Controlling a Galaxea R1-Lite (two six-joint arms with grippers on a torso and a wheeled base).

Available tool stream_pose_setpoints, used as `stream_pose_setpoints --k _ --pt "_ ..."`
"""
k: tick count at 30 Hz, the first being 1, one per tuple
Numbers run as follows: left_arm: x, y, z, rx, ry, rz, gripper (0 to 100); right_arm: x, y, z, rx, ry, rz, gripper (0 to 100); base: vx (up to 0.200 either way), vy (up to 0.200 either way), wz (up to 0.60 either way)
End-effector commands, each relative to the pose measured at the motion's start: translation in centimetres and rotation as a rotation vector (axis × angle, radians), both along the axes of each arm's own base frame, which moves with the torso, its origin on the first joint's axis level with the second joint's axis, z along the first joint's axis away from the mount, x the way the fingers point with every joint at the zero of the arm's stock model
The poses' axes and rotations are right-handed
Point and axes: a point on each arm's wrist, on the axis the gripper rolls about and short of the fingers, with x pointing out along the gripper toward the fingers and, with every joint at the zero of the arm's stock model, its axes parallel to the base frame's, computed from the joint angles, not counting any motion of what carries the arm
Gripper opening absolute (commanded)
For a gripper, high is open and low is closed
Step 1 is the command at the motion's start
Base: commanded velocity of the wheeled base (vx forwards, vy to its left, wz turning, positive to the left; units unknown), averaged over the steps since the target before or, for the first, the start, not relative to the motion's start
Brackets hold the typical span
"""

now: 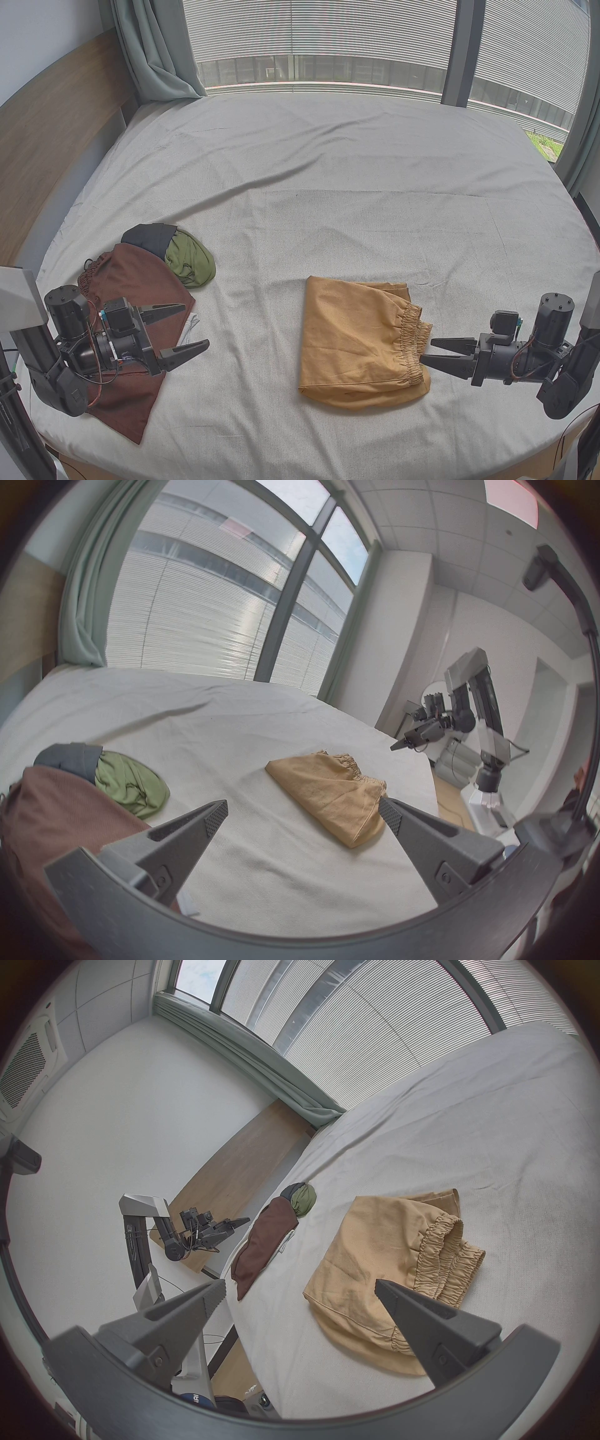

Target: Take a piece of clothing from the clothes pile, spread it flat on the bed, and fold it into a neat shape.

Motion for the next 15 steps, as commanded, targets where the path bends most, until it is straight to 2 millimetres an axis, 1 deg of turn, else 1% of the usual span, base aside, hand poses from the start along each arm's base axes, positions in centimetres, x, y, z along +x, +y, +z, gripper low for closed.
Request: stream_pose_setpoints --k 1,6,15 --pt "0.9 0.9 -1.0 0.028 -0.029 -0.012 100 0.1 -0.1 -0.7 -0.01 0.022 -0.001 100 0.0 0.0 0.0" --pt "1.0 0.9 -1.1 0.067 -0.093 -0.051 100 0.2 -0.1 -0.8 -0.01 0.025 -0.003 100 0.0 0.0 0.0" --pt "1.3 1.3 -0.4 0.06 -0.159 -0.132 100 0.4 -0.1 -1.7 -0.02 0.063 -0.003 100 0.0 0.0 0.0"
